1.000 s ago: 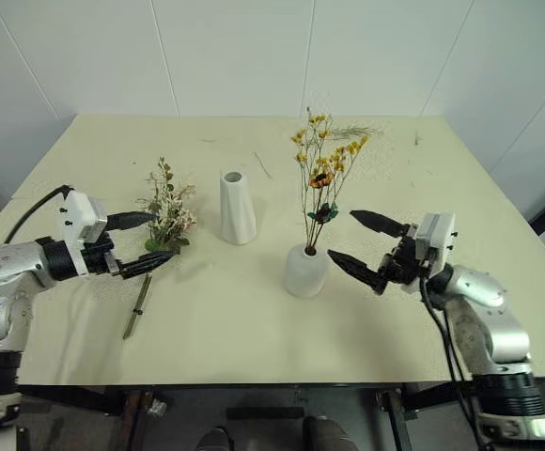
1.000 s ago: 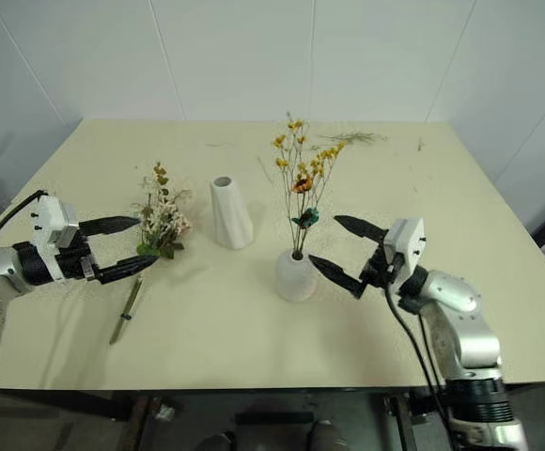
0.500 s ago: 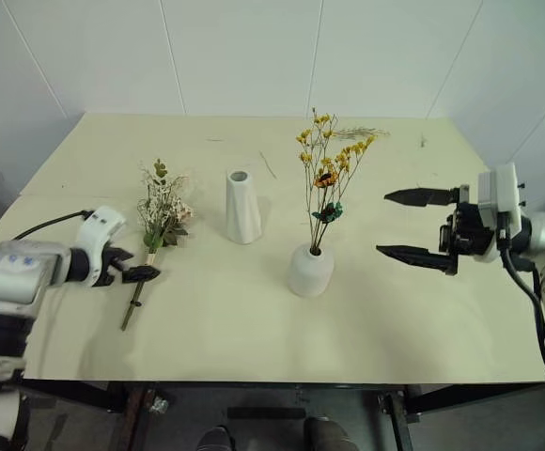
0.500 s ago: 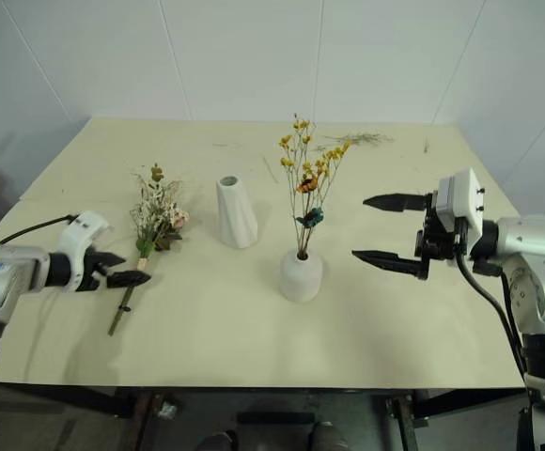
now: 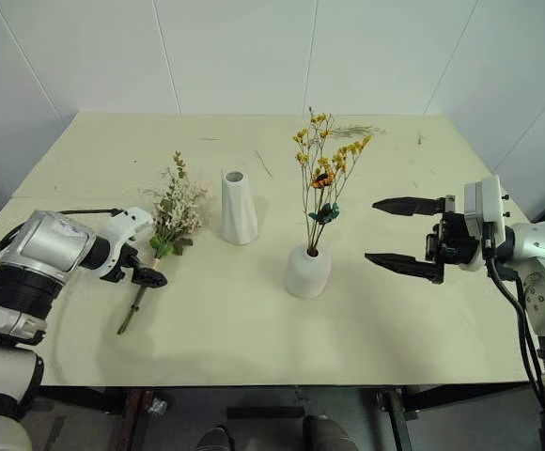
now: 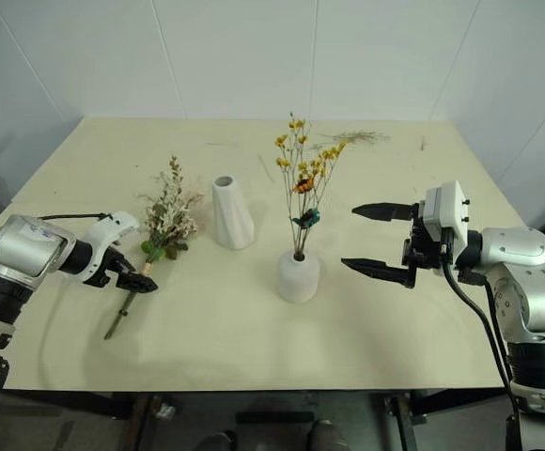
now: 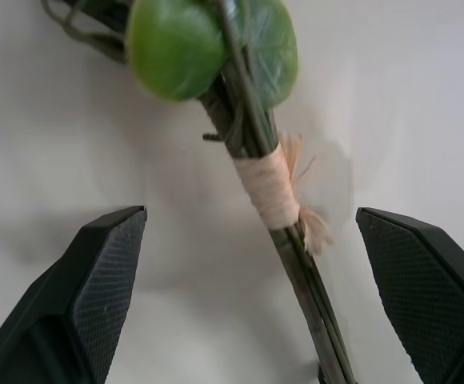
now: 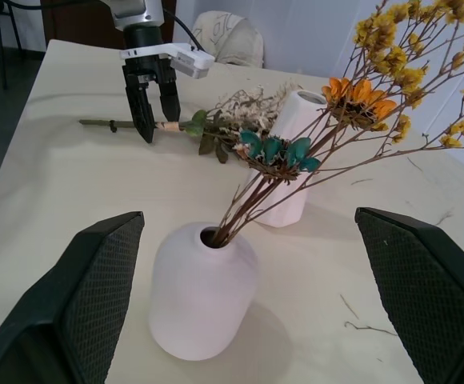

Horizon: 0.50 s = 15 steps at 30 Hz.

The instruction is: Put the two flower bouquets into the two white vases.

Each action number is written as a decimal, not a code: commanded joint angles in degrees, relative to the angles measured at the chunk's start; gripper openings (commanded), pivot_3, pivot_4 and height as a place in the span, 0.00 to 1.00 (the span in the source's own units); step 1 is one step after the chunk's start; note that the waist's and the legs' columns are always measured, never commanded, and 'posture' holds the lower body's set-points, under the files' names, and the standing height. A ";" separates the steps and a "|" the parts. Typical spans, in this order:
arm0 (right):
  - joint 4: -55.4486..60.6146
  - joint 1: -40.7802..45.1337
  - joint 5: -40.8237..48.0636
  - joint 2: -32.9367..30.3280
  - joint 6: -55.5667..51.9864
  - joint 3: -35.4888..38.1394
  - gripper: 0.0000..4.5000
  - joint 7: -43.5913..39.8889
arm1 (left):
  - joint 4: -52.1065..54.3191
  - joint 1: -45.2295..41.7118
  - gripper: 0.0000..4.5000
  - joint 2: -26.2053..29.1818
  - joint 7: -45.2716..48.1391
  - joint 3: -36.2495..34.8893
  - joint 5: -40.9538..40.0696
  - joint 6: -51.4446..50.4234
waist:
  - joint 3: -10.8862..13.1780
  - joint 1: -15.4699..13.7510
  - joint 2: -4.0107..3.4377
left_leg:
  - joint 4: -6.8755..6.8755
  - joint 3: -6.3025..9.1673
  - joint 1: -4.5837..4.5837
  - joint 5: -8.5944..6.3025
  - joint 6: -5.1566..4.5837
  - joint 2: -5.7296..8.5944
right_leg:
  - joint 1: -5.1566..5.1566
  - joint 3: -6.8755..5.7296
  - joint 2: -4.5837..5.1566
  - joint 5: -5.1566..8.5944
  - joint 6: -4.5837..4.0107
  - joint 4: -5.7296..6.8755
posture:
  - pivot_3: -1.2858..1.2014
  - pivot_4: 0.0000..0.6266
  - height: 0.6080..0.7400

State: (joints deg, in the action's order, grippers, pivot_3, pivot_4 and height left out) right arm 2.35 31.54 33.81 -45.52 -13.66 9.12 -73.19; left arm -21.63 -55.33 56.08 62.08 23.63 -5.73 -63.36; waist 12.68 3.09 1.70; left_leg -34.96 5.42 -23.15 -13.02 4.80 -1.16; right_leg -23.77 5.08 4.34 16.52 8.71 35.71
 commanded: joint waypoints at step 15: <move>4.34 0.56 1.74 1.73 -0.34 0.27 1.00 -0.24 | 1.03 1.54 0.29 -0.48 -0.49 0.48 4.44 2.68 | 0.00 0.00 -0.01 | -0.07 0.03 0.04 0.00 0.00 0.00 | 0.01 0.00 0.00 0.01 0.01 0.14 | 0.52 0.24 1.00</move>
State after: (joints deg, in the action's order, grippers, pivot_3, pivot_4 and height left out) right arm 5.32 31.20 34.77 -43.97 -14.90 8.79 -73.50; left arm -21.00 -54.56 55.16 61.93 24.85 -2.04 -61.12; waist 12.68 3.09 1.69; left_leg -35.03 5.45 -23.11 -13.02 4.79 -1.16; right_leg -23.76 5.08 4.35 16.53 8.71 35.84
